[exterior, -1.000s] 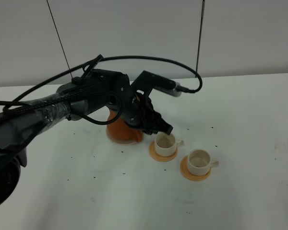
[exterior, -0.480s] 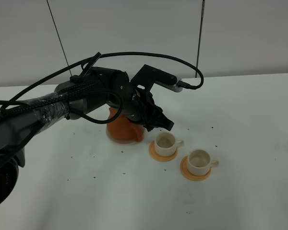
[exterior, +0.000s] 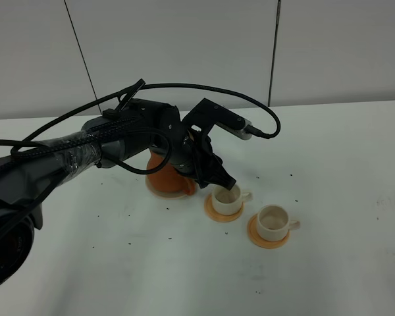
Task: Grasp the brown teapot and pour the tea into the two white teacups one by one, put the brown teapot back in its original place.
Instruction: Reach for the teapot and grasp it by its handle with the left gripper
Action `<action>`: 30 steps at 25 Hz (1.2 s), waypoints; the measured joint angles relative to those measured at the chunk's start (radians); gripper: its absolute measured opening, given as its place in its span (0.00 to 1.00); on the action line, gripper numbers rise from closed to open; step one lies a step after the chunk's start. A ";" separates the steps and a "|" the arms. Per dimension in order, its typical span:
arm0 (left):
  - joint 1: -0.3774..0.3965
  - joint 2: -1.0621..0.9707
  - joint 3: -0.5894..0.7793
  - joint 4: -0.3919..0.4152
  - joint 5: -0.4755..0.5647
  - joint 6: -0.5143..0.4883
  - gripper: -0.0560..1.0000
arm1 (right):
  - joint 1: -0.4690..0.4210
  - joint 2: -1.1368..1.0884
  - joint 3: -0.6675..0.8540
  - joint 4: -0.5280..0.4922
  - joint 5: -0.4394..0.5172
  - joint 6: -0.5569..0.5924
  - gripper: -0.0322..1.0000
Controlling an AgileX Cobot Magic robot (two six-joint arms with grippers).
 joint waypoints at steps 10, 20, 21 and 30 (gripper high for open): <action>0.000 0.003 0.000 0.052 0.037 0.006 0.41 | 0.000 0.000 0.000 0.000 0.000 0.000 0.27; -0.001 0.009 0.000 0.049 0.052 0.027 0.41 | 0.000 0.000 0.000 0.000 0.000 0.000 0.27; -0.001 0.009 0.000 0.049 0.055 0.028 0.41 | 0.000 0.000 0.000 0.000 0.000 0.000 0.27; -0.003 0.009 0.000 0.067 0.101 0.028 0.41 | 0.000 0.000 0.000 0.000 0.000 0.000 0.27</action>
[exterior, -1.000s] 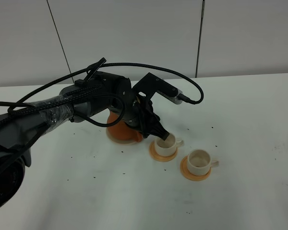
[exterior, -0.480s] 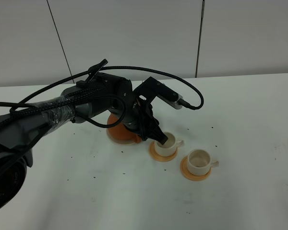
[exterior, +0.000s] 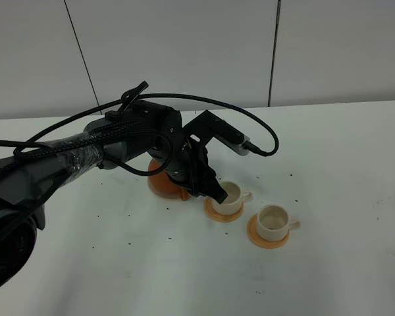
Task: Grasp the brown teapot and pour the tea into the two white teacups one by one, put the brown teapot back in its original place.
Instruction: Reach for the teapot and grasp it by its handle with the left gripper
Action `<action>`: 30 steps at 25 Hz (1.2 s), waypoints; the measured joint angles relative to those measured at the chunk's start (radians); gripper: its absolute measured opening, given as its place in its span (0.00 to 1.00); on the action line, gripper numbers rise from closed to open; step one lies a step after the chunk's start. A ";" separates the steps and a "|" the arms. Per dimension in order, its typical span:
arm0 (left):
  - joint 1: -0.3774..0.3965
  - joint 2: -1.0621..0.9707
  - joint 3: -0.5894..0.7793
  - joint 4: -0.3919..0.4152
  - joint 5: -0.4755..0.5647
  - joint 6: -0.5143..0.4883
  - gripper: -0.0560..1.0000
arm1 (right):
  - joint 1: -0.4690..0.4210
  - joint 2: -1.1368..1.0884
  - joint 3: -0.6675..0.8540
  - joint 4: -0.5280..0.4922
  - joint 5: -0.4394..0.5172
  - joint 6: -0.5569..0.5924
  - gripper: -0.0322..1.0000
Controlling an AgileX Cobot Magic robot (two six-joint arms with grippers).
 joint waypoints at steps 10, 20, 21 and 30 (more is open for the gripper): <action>-0.002 -0.012 0.000 0.031 0.019 0.001 0.41 | 0.000 0.000 0.000 0.000 0.000 0.000 0.27; -0.002 -0.013 0.000 0.083 0.041 -0.008 0.41 | 0.000 0.000 0.000 0.000 0.000 0.000 0.27; -0.002 -0.013 0.000 0.086 0.041 -0.008 0.41 | 0.000 0.000 0.000 0.000 0.000 0.000 0.27; 0.008 -0.019 0.000 0.109 0.063 -0.022 0.41 | 0.000 0.000 0.000 0.000 0.000 0.000 0.27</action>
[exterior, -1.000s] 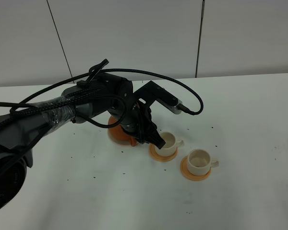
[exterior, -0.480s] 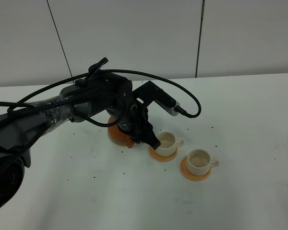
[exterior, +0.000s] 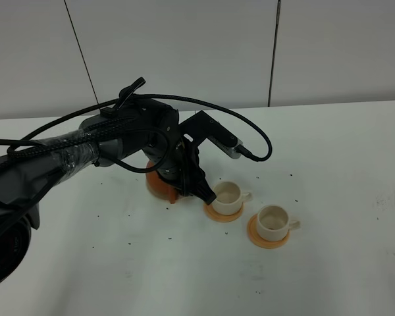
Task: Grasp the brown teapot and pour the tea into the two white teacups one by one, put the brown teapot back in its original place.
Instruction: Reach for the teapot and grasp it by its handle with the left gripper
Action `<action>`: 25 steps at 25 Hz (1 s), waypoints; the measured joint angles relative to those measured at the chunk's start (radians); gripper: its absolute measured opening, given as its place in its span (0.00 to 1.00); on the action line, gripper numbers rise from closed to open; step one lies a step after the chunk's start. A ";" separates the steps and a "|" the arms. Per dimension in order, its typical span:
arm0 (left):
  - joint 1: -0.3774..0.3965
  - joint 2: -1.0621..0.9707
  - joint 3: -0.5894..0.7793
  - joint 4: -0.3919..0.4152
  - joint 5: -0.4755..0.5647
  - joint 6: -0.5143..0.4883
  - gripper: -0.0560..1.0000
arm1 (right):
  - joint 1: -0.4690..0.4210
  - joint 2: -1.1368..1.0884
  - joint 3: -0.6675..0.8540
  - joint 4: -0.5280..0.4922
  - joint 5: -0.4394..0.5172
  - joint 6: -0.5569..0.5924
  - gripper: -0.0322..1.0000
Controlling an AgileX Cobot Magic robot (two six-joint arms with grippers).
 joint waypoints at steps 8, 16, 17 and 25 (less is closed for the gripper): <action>0.023 -0.003 0.000 0.031 0.013 -0.004 0.41 | 0.000 0.000 0.000 0.001 0.000 0.000 0.27; 0.040 -0.003 0.000 0.035 0.017 -0.004 0.41 | 0.000 0.000 0.000 0.002 0.000 0.000 0.27; 0.041 -0.003 0.000 0.035 0.018 -0.004 0.41 | 0.000 0.000 0.000 0.002 0.000 0.000 0.27; 0.044 -0.003 0.000 0.037 0.065 -0.004 0.41 | 0.000 0.000 0.000 0.003 0.000 0.000 0.27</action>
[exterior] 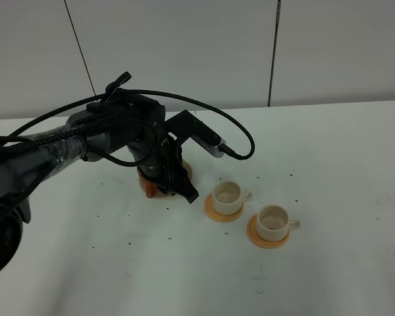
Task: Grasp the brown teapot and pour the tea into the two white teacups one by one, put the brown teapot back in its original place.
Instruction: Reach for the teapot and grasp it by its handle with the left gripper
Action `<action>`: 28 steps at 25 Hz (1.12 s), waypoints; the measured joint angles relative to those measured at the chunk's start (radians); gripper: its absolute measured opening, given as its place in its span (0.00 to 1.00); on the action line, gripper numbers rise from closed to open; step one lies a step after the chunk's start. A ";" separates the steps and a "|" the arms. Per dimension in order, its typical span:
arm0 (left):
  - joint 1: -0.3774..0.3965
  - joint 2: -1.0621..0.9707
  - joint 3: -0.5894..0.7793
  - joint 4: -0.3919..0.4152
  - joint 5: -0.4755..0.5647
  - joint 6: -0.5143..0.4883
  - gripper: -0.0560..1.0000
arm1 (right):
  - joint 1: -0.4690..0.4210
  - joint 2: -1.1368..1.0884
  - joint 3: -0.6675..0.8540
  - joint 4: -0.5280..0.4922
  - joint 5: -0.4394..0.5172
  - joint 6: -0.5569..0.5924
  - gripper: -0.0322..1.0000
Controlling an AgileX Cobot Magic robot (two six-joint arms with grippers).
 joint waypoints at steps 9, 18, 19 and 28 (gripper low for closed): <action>0.002 0.000 0.000 -0.031 0.052 0.014 0.41 | 0.000 0.000 0.000 0.000 0.000 0.000 0.27; 0.002 0.000 0.000 -0.058 0.071 0.046 0.40 | 0.000 0.000 0.000 0.000 0.000 0.000 0.27; 0.002 0.000 0.000 -0.058 0.069 0.046 0.39 | 0.000 0.000 0.000 0.000 0.000 0.000 0.27; 0.002 0.000 0.000 -0.039 0.056 0.046 0.36 | 0.000 0.000 0.000 0.000 0.000 0.000 0.27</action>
